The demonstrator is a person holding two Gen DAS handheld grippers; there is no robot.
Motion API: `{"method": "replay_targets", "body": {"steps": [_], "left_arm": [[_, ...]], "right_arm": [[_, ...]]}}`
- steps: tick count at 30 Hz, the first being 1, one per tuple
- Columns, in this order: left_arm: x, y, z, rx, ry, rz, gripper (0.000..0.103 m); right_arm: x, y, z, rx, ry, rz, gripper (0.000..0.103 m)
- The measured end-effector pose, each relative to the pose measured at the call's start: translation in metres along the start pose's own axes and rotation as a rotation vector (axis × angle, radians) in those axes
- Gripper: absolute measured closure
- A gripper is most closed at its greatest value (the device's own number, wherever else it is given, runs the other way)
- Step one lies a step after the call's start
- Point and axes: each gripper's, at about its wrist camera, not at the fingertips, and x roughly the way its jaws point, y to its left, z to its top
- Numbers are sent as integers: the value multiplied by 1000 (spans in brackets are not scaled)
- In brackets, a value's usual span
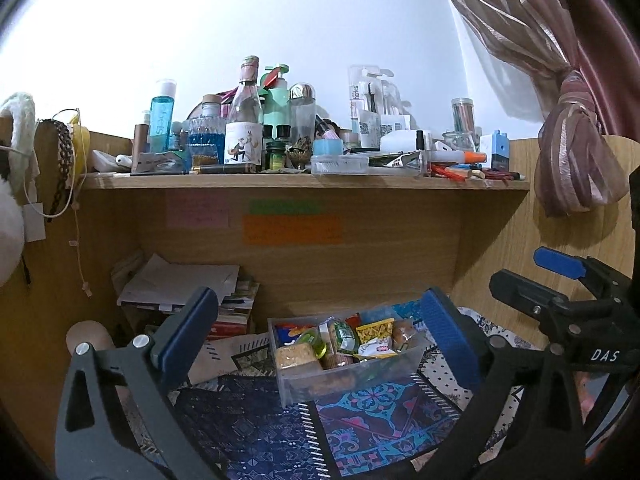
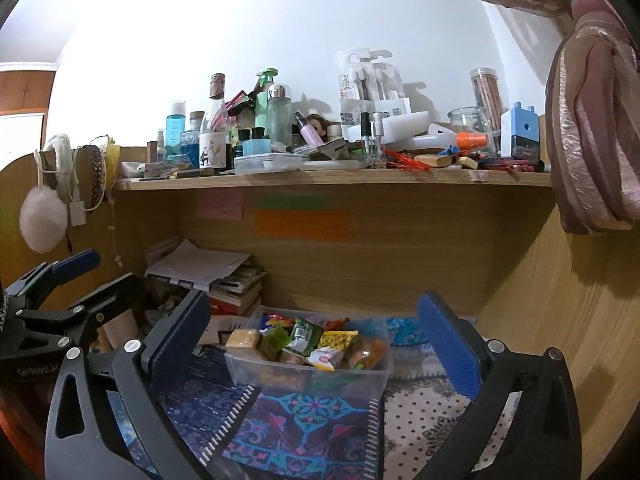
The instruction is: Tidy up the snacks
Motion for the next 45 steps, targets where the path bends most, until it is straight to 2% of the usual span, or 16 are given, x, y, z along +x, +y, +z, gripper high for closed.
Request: {"method": "replay_targets", "body": {"steps": [45], "left_arm": [[5, -6, -4, -15, 25, -40, 0]], "right_arm": [[-5, 2, -1, 6, 3, -9, 0]]}}
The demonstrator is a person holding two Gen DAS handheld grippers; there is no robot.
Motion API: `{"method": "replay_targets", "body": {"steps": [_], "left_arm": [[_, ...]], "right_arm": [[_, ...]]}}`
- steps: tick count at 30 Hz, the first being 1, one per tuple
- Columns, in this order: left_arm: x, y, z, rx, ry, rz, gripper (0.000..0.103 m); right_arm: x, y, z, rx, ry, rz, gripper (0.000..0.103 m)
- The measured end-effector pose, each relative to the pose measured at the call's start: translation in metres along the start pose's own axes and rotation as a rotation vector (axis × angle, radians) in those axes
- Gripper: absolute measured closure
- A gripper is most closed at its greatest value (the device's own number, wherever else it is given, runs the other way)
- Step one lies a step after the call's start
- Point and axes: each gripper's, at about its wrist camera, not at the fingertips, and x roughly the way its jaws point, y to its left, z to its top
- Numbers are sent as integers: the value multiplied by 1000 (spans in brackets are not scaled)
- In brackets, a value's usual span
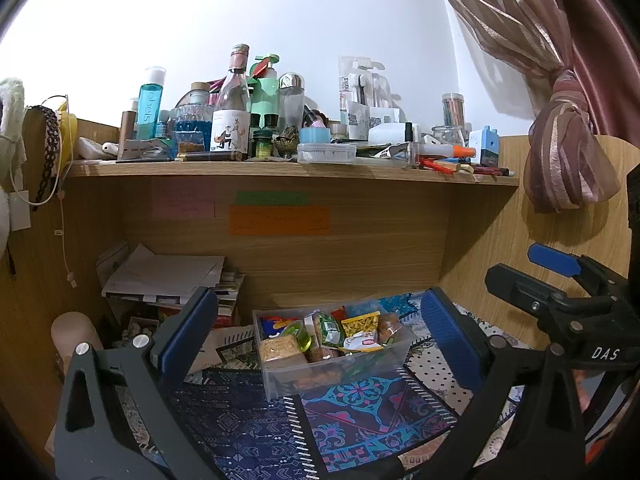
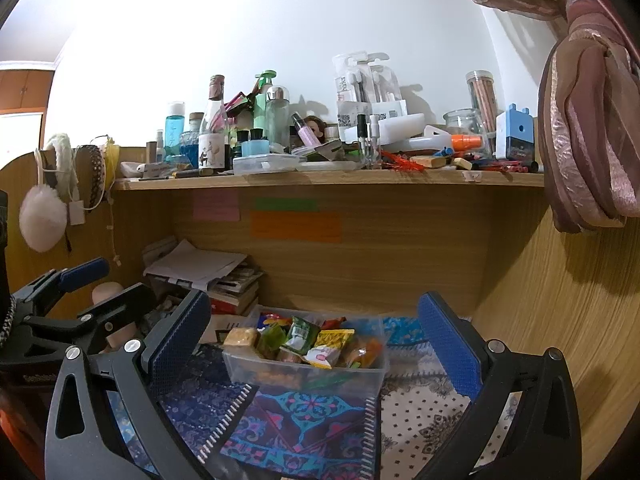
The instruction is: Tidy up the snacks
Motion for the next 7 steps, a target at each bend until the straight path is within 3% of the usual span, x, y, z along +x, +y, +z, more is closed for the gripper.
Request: {"method": "replay_targets", "body": {"steps": [7], "left_arm": [[0, -1, -2, -8, 11, -6, 0]], "right_arm": [[3, 1, -3, 3, 11, 5, 0]]}}
